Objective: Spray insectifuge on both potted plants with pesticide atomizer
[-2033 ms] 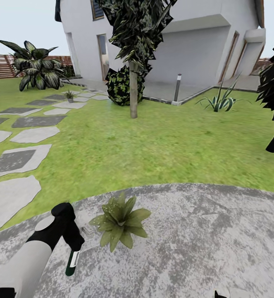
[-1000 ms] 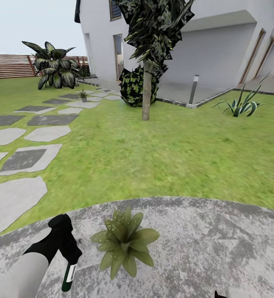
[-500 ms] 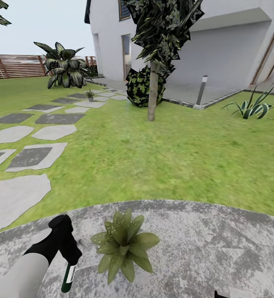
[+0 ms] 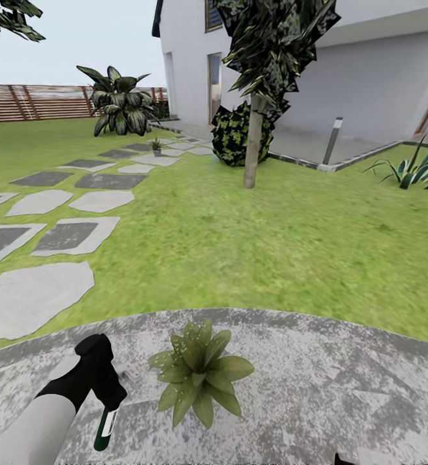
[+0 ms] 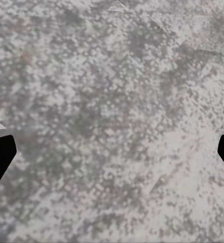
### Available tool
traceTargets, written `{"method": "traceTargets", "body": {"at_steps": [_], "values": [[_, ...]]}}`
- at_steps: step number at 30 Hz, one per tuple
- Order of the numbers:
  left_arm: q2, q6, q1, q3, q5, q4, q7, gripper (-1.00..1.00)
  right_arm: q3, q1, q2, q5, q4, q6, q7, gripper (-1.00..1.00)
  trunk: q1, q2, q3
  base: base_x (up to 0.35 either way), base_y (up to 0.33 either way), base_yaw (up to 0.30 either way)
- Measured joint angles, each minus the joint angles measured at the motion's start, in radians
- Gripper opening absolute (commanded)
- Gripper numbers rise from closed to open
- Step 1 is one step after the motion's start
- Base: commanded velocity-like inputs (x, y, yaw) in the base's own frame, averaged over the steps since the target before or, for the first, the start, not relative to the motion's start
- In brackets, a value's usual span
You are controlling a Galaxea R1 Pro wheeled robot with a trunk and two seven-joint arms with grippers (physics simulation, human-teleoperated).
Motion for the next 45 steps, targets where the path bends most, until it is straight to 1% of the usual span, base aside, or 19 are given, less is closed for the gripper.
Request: {"method": "traceTargets", "body": {"at_steps": [9, 11, 12, 14, 15, 18, 19, 23, 30, 34, 41, 45], "values": [[0.000, 0.000, 0.000, -0.005, -0.002, -0.003, 0.000, -1.00, -0.006, 0.000, 0.004, -0.005, -0.013, -0.001, 0.005, 1.00, 0.035, -0.063, -0.042, 0.000, 0.000, 0.000], [0.000, 0.000, -0.001, -0.005, -0.001, -0.004, 0.000, -1.00, -0.006, -0.001, 0.005, -0.006, -0.056, 0.000, 0.008, 1.00, 0.042, -0.077, -0.051, 0.000, 0.000, 0.000], [0.000, 0.000, -0.001, -0.006, -0.001, -0.005, 0.000, -1.00, -0.006, -0.001, 0.006, -0.007, -0.104, 0.002, 0.019, 1.00, 0.046, -0.084, -0.056, 0.000, 0.000, 0.000], [0.000, 0.000, -0.002, -0.006, 0.000, -0.006, 0.000, -1.00, -0.006, -0.003, 0.007, -0.008, -0.196, 0.006, 0.065, 1.00, 0.054, -0.098, -0.065, 0.000, 0.000, 0.000], [0.000, 0.000, -0.002, -0.006, 0.000, -0.006, 0.000, -1.00, -0.005, -0.004, 0.008, -0.010, -0.247, 0.008, 0.109, 1.00, 0.057, -0.105, -0.070, 0.000, 0.000, 0.000], [0.000, 0.000, -0.003, -0.006, 0.000, -0.007, 0.000, -1.00, -0.004, -0.004, 0.008, -0.006, -0.323, 0.008, 0.207, 1.00, 0.069, -0.126, -0.084, 0.000, 0.000, 0.000], [0.000, 0.000, -0.003, -0.006, 0.000, -0.007, 0.000, -1.00, -0.004, -0.004, 0.008, -0.007, -0.334, 0.008, 0.230, 1.00, 0.069, -0.126, -0.085, 0.000, 0.000, 0.000], [0.000, 0.000, -0.003, -0.007, -0.001, -0.007, 0.000, -1.00, 0.000, -0.004, 0.008, -0.005, -0.339, 0.006, 0.253, 1.00, 0.069, -0.126, -0.085, 0.000, 0.000, 0.000], [-0.004, 0.000, -0.003, -0.004, 0.000, -0.009, -0.001, -1.00, -0.002, -0.004, 0.004, 0.002, -0.336, 0.005, 0.256, 1.00, 0.069, -0.126, -0.085, 0.000, 0.000, 0.000], [-0.002, 0.001, -0.003, -0.003, -0.001, -0.008, -0.001, -1.00, -0.003, -0.002, 0.005, 0.004, -0.310, 0.002, 0.256, 1.00, 0.069, -0.126, -0.085, 0.001, -0.004, 0.000], [-0.001, 0.002, -0.003, -0.001, 0.000, -0.008, 0.000, -1.00, -0.003, -0.002, 0.003, 0.002, -0.304, 0.004, 0.256, 1.00, 0.069, -0.126, -0.085, 0.066, -0.157, 0.004], [-0.001, 0.001, -0.003, 0.000, -0.001, -0.008, -0.001, -1.00, -0.002, -0.002, 0.006, 0.001, -0.302, 0.004, 0.255, 1.00, 0.069, -0.126, -0.085, 0.018, -0.028, 0.199]]}}
